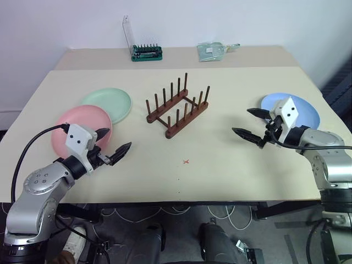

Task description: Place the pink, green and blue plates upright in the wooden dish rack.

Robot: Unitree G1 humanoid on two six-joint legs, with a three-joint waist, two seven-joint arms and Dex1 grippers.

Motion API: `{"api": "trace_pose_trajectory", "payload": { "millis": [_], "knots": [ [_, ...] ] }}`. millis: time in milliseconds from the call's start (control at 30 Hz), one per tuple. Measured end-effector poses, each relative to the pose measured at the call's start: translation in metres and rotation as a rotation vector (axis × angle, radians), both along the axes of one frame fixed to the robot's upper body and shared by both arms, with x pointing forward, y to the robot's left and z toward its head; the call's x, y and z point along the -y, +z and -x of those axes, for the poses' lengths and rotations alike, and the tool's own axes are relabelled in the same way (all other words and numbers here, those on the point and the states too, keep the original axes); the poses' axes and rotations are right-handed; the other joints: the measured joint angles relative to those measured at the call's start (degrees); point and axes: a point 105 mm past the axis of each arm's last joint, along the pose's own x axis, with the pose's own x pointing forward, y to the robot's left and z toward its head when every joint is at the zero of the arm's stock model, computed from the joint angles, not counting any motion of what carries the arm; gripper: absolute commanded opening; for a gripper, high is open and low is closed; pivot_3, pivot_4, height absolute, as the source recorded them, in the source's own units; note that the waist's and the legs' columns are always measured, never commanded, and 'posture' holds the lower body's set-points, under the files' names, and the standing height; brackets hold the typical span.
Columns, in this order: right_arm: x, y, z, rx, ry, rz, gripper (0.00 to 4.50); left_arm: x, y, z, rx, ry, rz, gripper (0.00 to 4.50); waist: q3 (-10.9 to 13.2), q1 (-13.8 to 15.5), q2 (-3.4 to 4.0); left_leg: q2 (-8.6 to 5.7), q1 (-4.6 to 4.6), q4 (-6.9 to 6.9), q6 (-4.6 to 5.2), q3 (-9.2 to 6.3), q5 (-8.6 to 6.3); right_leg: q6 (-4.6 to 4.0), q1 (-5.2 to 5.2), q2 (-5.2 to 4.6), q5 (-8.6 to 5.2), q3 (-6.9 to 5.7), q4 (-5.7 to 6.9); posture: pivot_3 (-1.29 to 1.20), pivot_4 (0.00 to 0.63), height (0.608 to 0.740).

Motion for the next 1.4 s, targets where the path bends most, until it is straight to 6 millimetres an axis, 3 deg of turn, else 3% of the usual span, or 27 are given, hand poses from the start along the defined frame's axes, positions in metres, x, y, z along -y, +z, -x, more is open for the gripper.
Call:
{"api": "trace_pose_trajectory", "payload": {
  "millis": [400, 500, 767, 900, 1033, 1167, 1267, 1400],
  "knots": [
    [0.018, -0.014, 0.004, 0.003, -0.032, 0.004, 4.48, 0.017, 0.000, -0.009, -0.003, -0.069, -0.006, 4.49, 0.0, -0.1, 0.00, 0.03, 0.02, -0.01, 0.00, 0.12, 0.00, -0.01, -0.03, 0.05, 0.02, 0.12, -0.01, 0.00, 0.150, 0.740],
    [0.018, -0.027, 0.013, -0.039, -0.023, 0.012, 4.48, 0.022, -0.007, -0.011, -0.027, -0.090, -0.019, 4.49, 0.0, -0.1, 0.01, 0.03, 0.03, -0.03, 0.00, 0.13, 0.00, -0.01, -0.03, 0.04, 0.01, 0.14, -0.02, 0.00, 0.150, 0.740],
    [0.008, -0.039, 0.039, -0.080, -0.005, 0.008, 4.48, 0.045, -0.029, -0.011, -0.107, -0.214, -0.056, 4.49, 0.0, 0.0, 0.00, 0.04, 0.04, 0.00, 0.01, 0.24, -0.01, 0.00, -0.04, 0.06, 0.01, 0.24, -0.02, 0.00, 0.150, 0.740],
    [-0.001, -0.038, 0.041, -0.073, -0.003, -0.019, 4.48, 0.050, -0.037, -0.019, -0.105, -0.231, -0.102, 4.49, 0.0, -0.1, 0.02, 0.06, 0.08, -0.04, 0.01, 0.36, -0.01, 0.00, -0.08, 0.07, 0.02, 0.35, -0.02, 0.00, 0.150, 0.740],
    [-0.017, -0.032, 0.042, -0.046, 0.027, -0.044, 4.48, 0.067, -0.060, -0.023, -0.139, -0.263, -0.075, 4.49, 0.0, 0.0, 0.02, 0.05, 0.06, -0.02, 0.02, 0.36, -0.01, 0.01, -0.08, 0.06, 0.02, 0.37, -0.04, 0.00, 0.150, 0.740],
    [-0.033, -0.034, 0.050, -0.052, 0.056, -0.072, 4.48, 0.072, -0.077, -0.042, -0.130, -0.196, -0.083, 4.49, 0.0, 0.2, 0.00, 0.04, 0.06, 0.02, 0.02, 0.35, -0.01, 0.02, -0.07, 0.07, 0.03, 0.36, -0.02, 0.00, 0.150, 0.740],
    [-0.038, -0.034, 0.053, -0.066, 0.063, -0.076, 4.48, 0.078, -0.073, -0.059, -0.094, -0.173, -0.079, 4.49, 0.0, 0.5, -0.01, 0.02, 0.04, 0.06, 0.02, 0.37, -0.01, 0.04, -0.07, 0.05, 0.04, 0.38, -0.03, 0.00, 0.150, 0.740],
    [-0.036, -0.031, 0.051, -0.055, 0.047, -0.083, 4.48, 0.111, -0.072, -0.082, -0.076, -0.217, -0.070, 4.49, 0.0, 1.4, -0.02, -0.01, 0.03, 0.08, 0.02, 0.40, -0.01, 0.10, -0.03, 0.05, 0.06, 0.37, -0.07, 0.00, 0.150, 0.740]
  ]
}}
